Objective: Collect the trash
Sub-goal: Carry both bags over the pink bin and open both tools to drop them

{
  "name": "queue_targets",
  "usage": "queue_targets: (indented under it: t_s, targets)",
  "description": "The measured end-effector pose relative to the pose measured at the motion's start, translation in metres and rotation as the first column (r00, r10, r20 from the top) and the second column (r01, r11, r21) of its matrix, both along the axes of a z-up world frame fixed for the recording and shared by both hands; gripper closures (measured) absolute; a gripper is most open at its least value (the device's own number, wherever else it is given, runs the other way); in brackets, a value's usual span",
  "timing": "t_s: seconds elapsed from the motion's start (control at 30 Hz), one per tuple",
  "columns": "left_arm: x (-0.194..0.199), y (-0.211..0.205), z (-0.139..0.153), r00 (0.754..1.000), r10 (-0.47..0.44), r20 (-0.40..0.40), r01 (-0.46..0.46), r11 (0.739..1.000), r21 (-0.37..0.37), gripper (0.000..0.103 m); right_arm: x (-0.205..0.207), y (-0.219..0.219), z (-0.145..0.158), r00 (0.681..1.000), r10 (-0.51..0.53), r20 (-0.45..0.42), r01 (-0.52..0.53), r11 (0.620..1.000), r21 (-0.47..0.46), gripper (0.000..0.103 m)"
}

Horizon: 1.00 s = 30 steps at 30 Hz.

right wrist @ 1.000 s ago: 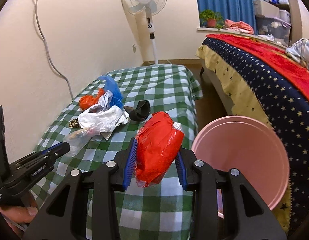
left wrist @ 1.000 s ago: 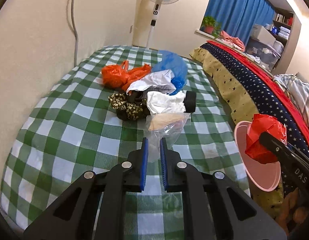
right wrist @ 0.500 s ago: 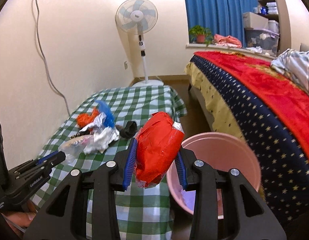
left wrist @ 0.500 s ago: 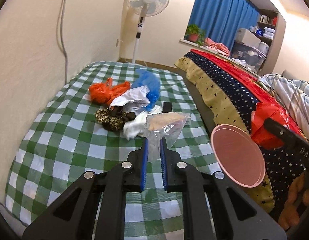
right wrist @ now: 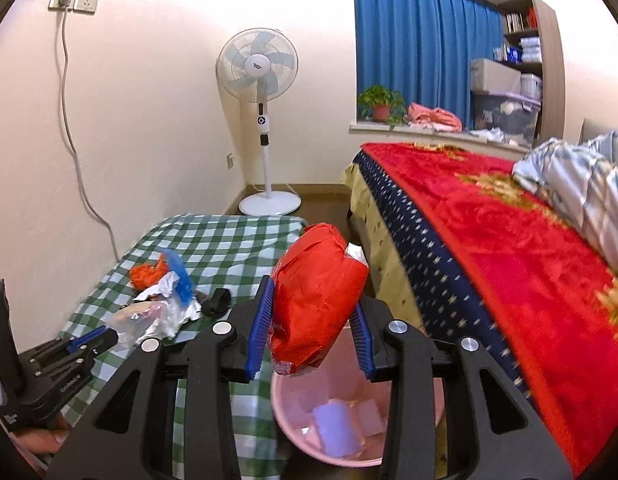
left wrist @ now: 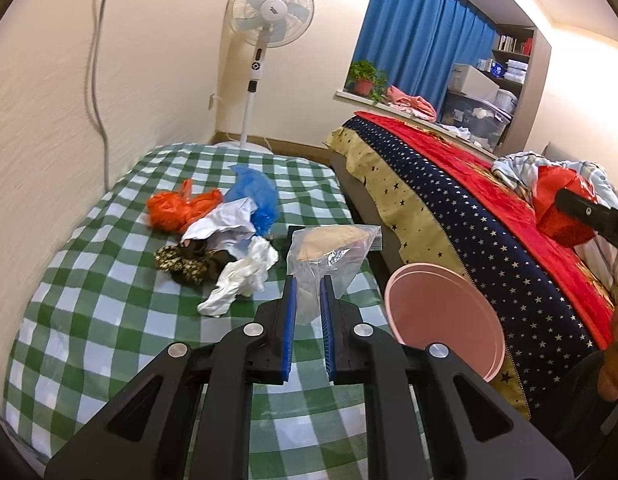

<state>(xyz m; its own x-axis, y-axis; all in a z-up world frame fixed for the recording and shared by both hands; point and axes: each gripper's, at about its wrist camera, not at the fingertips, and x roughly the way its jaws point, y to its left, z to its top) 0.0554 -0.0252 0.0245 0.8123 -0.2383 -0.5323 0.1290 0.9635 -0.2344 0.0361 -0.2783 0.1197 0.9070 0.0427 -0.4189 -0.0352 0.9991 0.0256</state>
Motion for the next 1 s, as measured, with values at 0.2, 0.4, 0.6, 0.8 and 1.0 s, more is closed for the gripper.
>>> queue_targets:
  t_s: [0.2, 0.4, 0.6, 0.8, 1.0]
  targets:
    - [0.005, -0.015, 0.003, 1.0, -0.022, 0.011, 0.022, 1.0, 0.018, 0.091, 0.005, -0.02, -0.017, 0.999, -0.044, -0.009, 0.044, 0.998, 0.037, 0.066]
    - [0.013, -0.032, 0.001, 0.999, -0.049, 0.013, 0.048, 0.998, 0.045, 0.091, 0.014, -0.027, -0.034, 0.997, -0.075, -0.029, 0.077, 0.996, 0.053, 0.066]
    - [0.028, -0.053, -0.006, 0.997, -0.074, 0.002, 0.074, 0.996, 0.05, 0.091, 0.025, -0.034, -0.043, 0.994, -0.1, -0.052, 0.103, 0.994, 0.046, 0.066]
    - [0.041, -0.081, -0.014, 0.992, -0.124, -0.005, 0.125, 0.99, 0.068, 0.091, 0.035, -0.045, -0.051, 0.988, -0.133, -0.072, 0.138, 0.989, 0.055, 0.066]
    - [0.05, -0.103, -0.022, 0.986, -0.165, -0.02, 0.166, 0.984, 0.068, 0.091, 0.04, -0.056, -0.055, 0.98, -0.175, -0.09, 0.181, 0.981, 0.064, 0.066]
